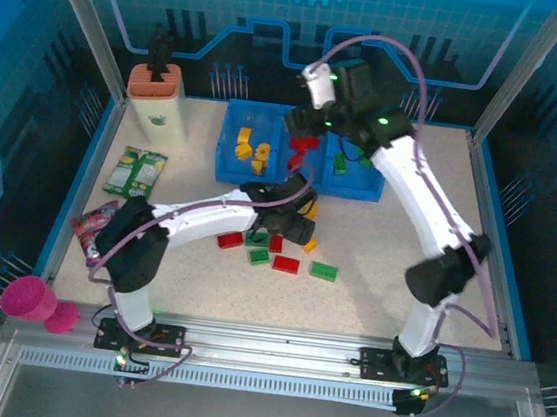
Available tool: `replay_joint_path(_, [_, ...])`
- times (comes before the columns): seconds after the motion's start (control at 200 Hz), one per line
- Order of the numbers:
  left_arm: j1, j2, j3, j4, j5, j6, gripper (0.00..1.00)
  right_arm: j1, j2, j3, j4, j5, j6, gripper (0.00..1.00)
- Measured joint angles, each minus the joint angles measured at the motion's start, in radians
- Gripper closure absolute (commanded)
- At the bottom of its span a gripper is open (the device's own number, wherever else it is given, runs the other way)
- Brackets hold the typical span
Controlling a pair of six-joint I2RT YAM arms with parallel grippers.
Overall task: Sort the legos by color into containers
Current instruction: Pick up the lego from the center of the table.
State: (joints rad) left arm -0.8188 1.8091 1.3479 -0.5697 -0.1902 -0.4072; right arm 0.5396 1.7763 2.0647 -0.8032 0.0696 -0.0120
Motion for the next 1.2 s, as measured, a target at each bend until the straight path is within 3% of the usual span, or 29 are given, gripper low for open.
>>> replay_joint_path(0.195, [-0.051, 0.080, 0.068, -0.002, 0.000, 0.024, 0.26, -0.013, -0.327, -0.277, -0.079, 0.074, 0.035, 0.16])
replay_joint_path(0.375, [-0.074, 0.164, 0.132, -0.009, -0.006, 0.057, 0.31, -0.025, -0.471, -0.435, -0.135, 0.112, 0.051, 0.15])
replay_joint_path(0.6, [-0.074, 0.252, 0.214, -0.055, -0.016, 0.074, 0.36, -0.043, -0.523, -0.526, -0.158, 0.125, 0.068, 0.13])
replay_joint_path(1.006, [-0.074, 0.340, 0.277, -0.118, -0.026, 0.064, 0.48, -0.093, -0.529, -0.535, -0.152, 0.095, 0.052, 0.10])
replay_joint_path(1.201, [-0.074, 0.354, 0.277, -0.133, -0.023, 0.043, 0.61, -0.111, -0.525, -0.536, -0.138, 0.079, 0.044, 0.09])
